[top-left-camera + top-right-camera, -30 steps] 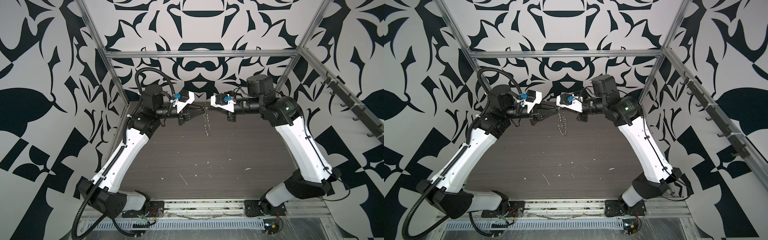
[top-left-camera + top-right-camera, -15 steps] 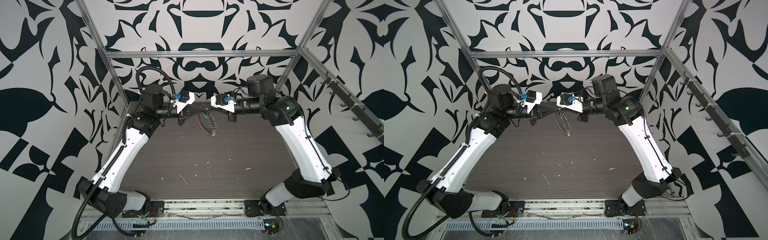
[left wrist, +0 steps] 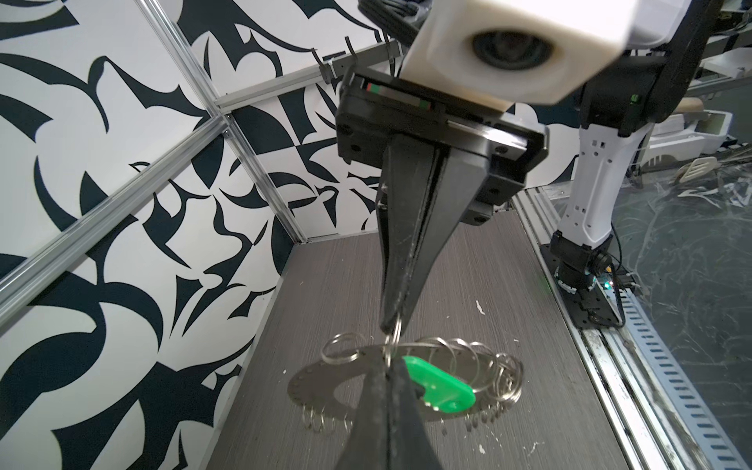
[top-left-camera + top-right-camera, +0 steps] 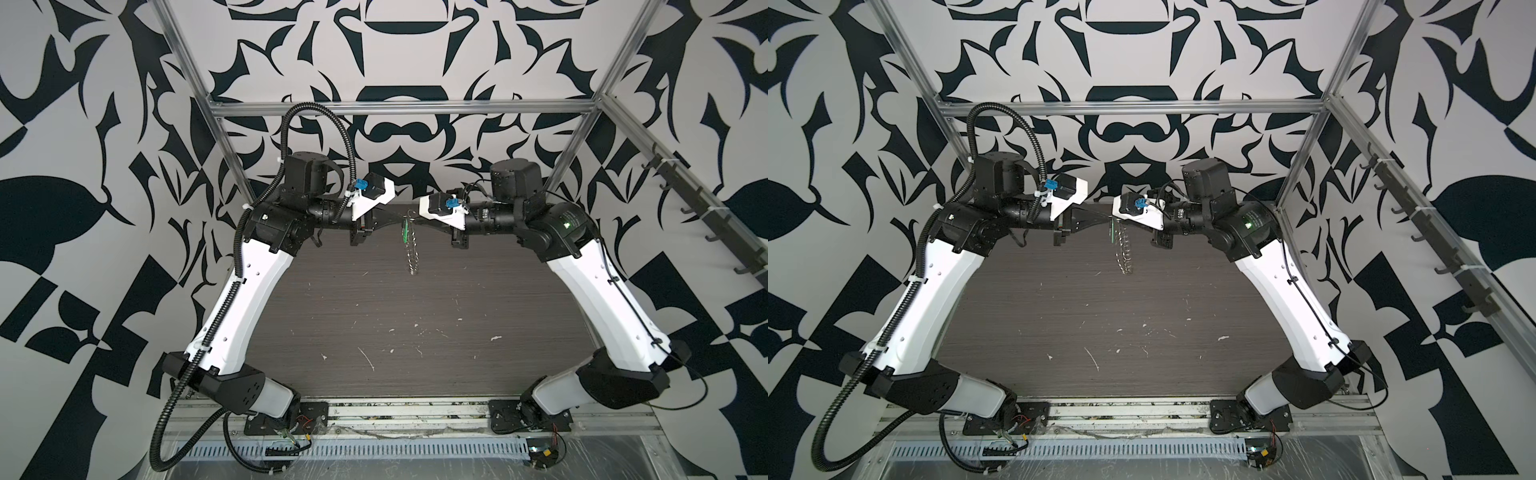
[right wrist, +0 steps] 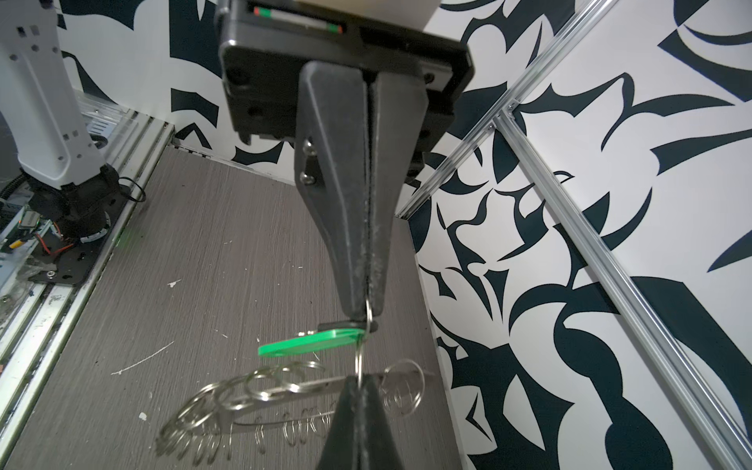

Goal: Remove the keys from the keyring

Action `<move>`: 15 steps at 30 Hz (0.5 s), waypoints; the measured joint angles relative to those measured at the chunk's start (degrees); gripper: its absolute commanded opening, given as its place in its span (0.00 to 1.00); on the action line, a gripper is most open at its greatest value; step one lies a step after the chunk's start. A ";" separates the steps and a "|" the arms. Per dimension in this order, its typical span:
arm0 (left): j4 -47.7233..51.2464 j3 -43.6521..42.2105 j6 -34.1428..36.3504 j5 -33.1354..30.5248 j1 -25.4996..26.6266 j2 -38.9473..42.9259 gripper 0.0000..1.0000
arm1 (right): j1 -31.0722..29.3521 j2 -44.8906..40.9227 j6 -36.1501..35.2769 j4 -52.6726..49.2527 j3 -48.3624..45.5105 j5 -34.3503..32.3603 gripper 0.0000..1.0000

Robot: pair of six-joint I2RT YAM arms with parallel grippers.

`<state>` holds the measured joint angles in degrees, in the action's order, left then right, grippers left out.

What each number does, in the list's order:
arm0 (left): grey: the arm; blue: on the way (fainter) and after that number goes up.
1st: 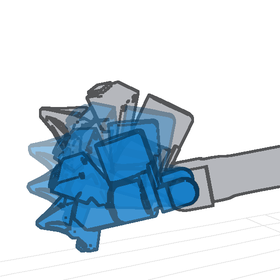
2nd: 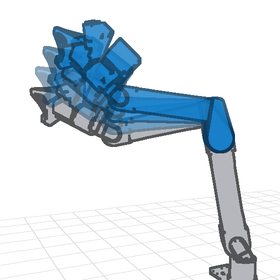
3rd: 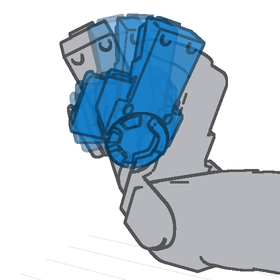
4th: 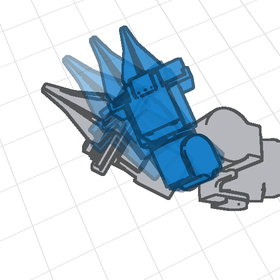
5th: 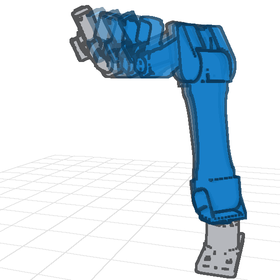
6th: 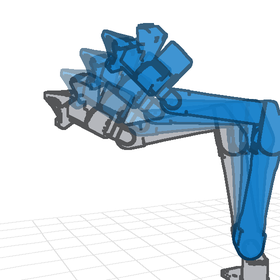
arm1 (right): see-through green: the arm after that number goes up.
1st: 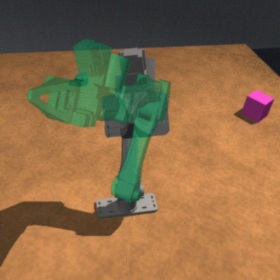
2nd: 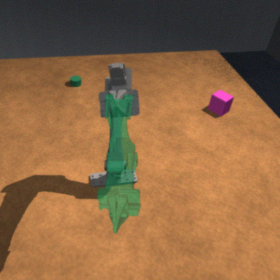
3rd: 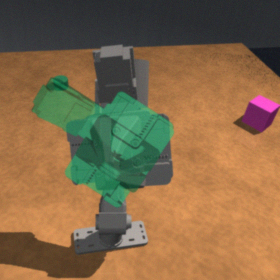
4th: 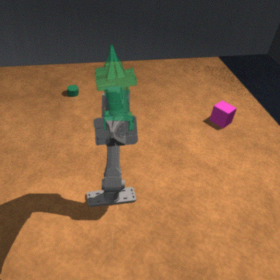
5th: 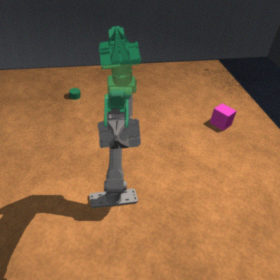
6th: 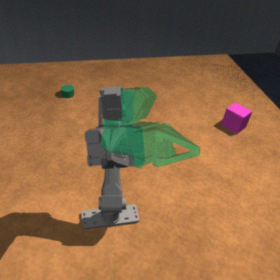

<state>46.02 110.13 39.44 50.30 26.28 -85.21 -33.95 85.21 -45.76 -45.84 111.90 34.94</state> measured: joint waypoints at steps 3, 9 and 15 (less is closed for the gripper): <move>2.29 0.63 1.44 -1.03 0.04 -0.15 0.00 | -0.15 -0.44 1.14 1.88 -2.03 0.09 0.00; 4.07 0.66 2.93 -1.95 0.28 -0.11 0.00 | -0.17 -1.18 3.26 5.62 -6.01 0.09 0.23; 4.72 0.66 3.41 -2.25 0.52 -0.02 0.00 | -0.15 -1.18 4.39 7.17 -6.19 -0.15 0.33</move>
<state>50.74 110.78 42.85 48.05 26.81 -85.23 -34.11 84.03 -41.36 -38.68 105.71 34.79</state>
